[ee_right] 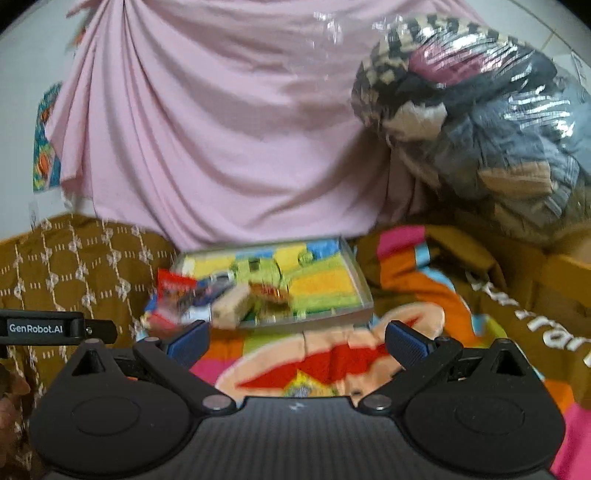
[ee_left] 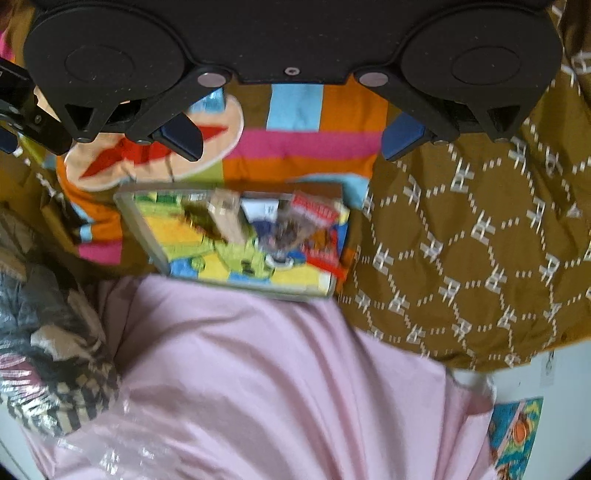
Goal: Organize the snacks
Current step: 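Move both tools toward the blue pouch and yellow biscuit pack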
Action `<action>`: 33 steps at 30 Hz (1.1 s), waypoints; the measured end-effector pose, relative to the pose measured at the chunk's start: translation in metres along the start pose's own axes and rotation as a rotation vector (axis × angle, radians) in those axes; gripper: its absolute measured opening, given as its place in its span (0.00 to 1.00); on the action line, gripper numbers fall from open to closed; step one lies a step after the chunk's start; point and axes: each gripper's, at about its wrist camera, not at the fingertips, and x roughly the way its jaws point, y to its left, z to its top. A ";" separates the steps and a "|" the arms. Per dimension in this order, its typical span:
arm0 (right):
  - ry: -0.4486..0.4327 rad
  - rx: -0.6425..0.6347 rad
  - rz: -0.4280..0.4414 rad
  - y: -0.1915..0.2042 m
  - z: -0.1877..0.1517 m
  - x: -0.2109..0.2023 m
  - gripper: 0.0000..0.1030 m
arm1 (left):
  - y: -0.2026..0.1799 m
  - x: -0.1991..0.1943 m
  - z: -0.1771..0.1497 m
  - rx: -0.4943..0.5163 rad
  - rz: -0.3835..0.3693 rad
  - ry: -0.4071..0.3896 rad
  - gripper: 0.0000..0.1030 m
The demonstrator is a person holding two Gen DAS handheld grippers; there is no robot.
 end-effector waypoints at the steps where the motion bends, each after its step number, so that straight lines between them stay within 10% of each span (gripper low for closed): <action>1: 0.031 -0.002 -0.009 0.000 -0.003 0.001 1.00 | 0.001 0.000 -0.003 -0.001 0.006 0.014 0.99; 15: 0.360 0.023 -0.012 0.000 -0.032 0.033 1.00 | 0.009 0.035 -0.036 -0.033 0.039 0.281 0.99; 33: 0.477 0.050 0.025 -0.005 -0.034 0.063 1.00 | 0.014 0.048 -0.041 -0.045 0.078 0.276 0.99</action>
